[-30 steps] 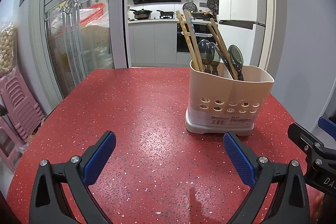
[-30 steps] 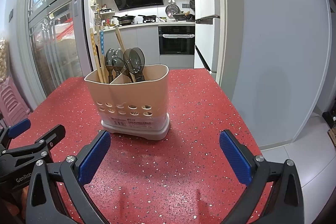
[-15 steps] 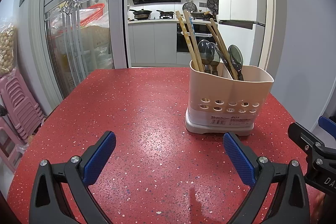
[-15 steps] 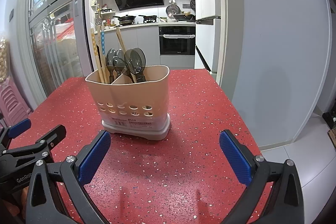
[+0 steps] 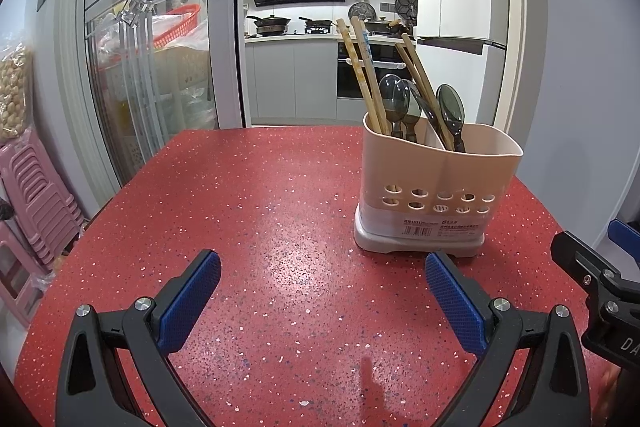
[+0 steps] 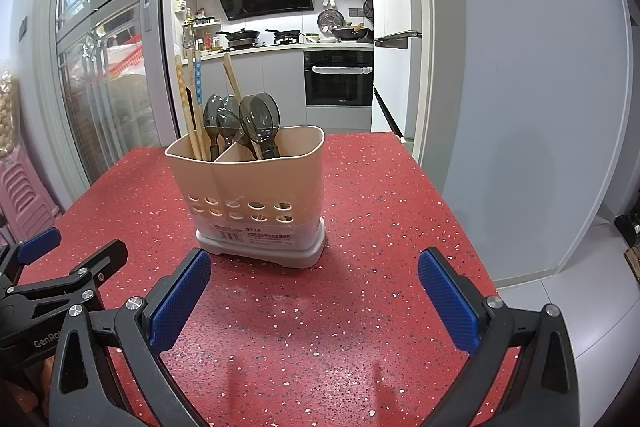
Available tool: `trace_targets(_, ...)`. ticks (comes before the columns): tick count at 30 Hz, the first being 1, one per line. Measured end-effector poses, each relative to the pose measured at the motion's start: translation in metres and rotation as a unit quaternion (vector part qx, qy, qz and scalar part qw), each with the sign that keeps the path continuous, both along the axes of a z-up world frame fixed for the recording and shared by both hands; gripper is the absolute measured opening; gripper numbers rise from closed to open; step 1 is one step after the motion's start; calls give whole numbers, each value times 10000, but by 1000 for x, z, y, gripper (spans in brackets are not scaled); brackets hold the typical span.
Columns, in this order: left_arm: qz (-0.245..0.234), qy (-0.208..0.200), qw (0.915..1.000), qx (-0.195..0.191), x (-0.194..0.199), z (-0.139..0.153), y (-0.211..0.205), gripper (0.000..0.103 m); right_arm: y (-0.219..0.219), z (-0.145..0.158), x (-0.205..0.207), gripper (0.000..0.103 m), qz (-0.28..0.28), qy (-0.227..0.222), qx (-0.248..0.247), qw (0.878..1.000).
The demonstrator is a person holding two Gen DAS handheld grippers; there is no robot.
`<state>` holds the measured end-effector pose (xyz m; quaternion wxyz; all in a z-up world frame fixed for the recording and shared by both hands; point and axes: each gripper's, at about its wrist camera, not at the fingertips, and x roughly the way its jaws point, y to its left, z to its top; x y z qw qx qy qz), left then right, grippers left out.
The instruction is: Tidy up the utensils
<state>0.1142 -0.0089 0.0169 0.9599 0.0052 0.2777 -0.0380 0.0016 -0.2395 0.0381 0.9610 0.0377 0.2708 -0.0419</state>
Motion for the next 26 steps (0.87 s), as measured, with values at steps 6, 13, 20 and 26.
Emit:
trace_targets(6, -16, 0, 10000, 12, 0, 1, 0, 103, 1, 0, 0, 103, 0, -1, -3, 10000)
trace_targets(13, -18, 19, 10000, -17, 1, 2, 0, 103, 2, 1, 1, 103, 6, -6, -4, 10000)
trace_targets(20, -45, 10, 10000, -70, 1, 3, 1, 103, 3, 1, 1, 103, 11, -3, 1, 10000)
trace_targets(26, -55, 33, 10000, -29, 2, 2, 0, 103, 3, 1, 2, 103, 10, -2, 3, 10000)
